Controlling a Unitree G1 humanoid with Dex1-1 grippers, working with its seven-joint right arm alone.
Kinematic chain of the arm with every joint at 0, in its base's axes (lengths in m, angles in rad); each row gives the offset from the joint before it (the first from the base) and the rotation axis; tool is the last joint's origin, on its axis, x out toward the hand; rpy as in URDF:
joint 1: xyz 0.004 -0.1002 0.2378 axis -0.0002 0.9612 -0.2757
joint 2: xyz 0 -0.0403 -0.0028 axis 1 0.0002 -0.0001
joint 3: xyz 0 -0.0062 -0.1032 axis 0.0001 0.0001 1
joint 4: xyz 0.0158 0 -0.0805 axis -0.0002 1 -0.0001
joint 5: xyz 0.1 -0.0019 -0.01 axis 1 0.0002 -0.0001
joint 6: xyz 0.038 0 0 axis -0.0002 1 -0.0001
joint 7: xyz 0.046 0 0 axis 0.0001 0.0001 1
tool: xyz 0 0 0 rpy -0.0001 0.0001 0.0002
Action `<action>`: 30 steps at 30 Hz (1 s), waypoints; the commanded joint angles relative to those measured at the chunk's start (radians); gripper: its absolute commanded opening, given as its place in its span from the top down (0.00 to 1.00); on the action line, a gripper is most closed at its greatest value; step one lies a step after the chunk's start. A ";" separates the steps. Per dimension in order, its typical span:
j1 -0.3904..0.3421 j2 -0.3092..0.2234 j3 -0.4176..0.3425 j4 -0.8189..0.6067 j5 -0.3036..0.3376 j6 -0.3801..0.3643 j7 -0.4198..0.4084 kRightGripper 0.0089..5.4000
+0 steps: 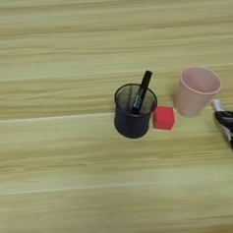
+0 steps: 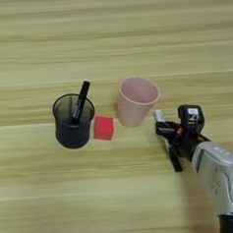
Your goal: Move the objects on the table
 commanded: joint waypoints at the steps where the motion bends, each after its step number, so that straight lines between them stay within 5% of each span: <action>1: -0.081 -0.023 -0.001 0.031 -0.033 -0.059 0.004 0.86; 10: -0.112 -0.002 0.005 0.104 -0.060 -0.086 0.013 0.86; 30: -0.086 -0.006 -0.036 0.011 -0.048 -0.062 0.019 0.43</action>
